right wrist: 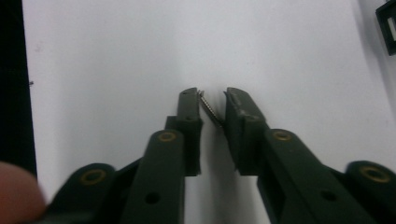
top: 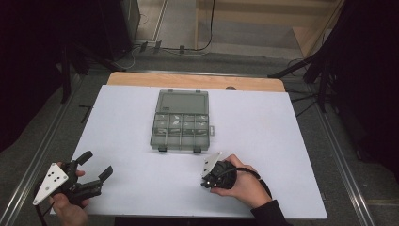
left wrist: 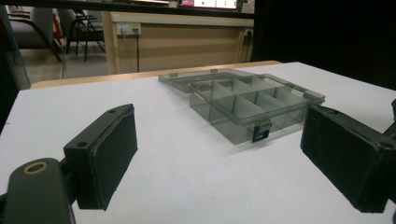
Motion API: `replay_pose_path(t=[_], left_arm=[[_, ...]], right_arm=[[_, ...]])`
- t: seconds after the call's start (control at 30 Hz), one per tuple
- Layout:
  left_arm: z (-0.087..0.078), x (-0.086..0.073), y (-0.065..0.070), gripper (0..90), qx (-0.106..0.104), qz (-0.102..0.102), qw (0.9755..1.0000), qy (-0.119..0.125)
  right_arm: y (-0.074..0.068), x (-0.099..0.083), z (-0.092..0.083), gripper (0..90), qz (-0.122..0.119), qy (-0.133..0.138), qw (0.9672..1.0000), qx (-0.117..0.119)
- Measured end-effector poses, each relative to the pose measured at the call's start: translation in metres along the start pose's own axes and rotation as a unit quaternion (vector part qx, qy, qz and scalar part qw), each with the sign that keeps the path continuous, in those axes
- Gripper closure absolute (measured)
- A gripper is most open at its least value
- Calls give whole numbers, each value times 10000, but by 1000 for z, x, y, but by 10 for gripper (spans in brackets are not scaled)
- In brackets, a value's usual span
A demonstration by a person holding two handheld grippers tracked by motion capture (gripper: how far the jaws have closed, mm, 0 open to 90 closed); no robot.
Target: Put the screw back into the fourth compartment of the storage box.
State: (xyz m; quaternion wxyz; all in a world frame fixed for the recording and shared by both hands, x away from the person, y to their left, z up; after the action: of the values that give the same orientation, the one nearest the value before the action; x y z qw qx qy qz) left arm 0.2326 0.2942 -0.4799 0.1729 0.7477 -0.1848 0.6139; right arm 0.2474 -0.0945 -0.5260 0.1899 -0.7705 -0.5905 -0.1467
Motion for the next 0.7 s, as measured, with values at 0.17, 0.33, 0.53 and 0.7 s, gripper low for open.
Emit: replay_pose_path(t=[0.17, 0.33, 0.53, 0.7], left_arm=[[0, 0, 0, 110, 3, -5, 10000, -3], [0, 0, 0, 109, -3, 2, 10000, -5], [0, 0, -1, 110, 9, -15, 10000, -4], [0, 0, -1, 110, 2, -12, 10000, -1]], right_arm=[[-1, 0, 0, 894, 83, 14, 10000, -28], [-3, 2, 0, 895, 171, -55, 9998, -107], [3, 1, -3, 897, 435, 86, 9990, -79], [7, 3, -14, 897, 545, 257, 9981, -113]])
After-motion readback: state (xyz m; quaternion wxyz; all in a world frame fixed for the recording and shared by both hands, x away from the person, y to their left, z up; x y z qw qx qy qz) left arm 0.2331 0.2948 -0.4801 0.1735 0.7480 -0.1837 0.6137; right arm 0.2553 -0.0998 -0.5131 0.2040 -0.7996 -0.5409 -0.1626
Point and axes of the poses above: each handheld gripper's, and its own axes: z roughly forward along the jaws, x roughly out of its top, y roughly to its right, the point moved 4 cm from there along z, roughly forward along the jaws, and after that the axes turned 7 degrees about x, right-handed, at the moved point
